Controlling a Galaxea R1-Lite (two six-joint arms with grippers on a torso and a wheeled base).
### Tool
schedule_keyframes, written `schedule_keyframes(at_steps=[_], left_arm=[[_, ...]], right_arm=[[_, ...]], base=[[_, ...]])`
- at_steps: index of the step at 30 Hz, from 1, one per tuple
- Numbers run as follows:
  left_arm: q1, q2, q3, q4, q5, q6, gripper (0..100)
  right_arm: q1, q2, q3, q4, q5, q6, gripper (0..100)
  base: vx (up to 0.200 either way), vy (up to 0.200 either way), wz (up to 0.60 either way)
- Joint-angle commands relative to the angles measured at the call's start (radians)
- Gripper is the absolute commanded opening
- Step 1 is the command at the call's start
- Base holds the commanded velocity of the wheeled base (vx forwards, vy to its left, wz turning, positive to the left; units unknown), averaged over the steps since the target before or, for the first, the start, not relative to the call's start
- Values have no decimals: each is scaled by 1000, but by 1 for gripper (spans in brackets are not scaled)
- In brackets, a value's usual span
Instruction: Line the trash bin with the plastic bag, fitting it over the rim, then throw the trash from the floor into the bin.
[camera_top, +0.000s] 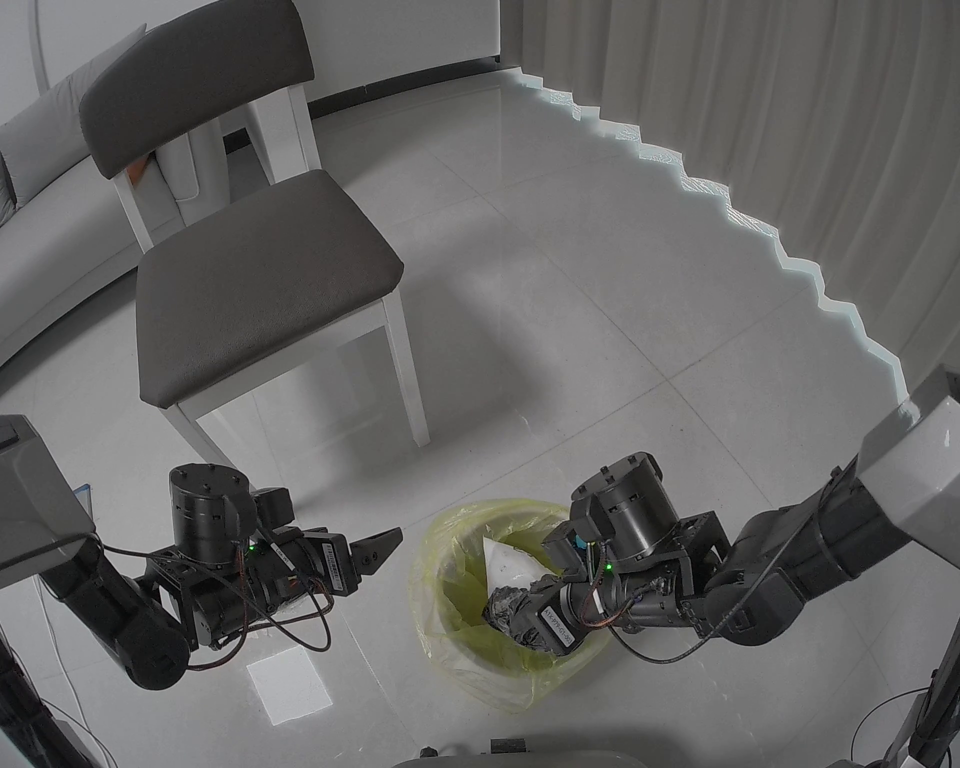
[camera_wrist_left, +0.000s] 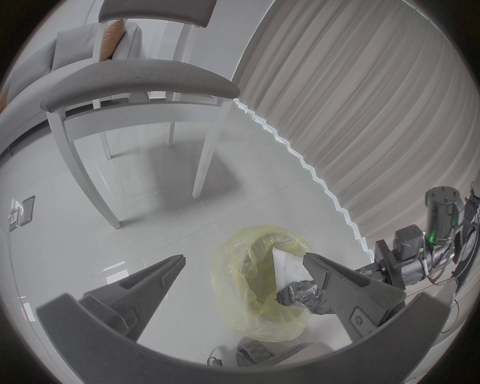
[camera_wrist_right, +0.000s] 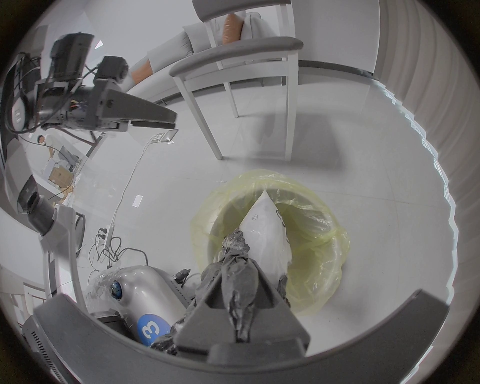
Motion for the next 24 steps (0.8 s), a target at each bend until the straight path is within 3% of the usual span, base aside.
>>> schedule_keyframes(at_steps=[1,9,24], left_arm=[[-1,2,5,0,0,-1,100],[-1,10,-1,0,-2,-2,100],[1,99,21,-135,0,-1,100]], right_arm=[[-45,69,-29,1,6,-3,0],[-96,107,-33,-1,66,-14,0],[-80,126,-46,8,89,-72,0]], base=[[0,0,0],[0,0,0],[0,0,0]])
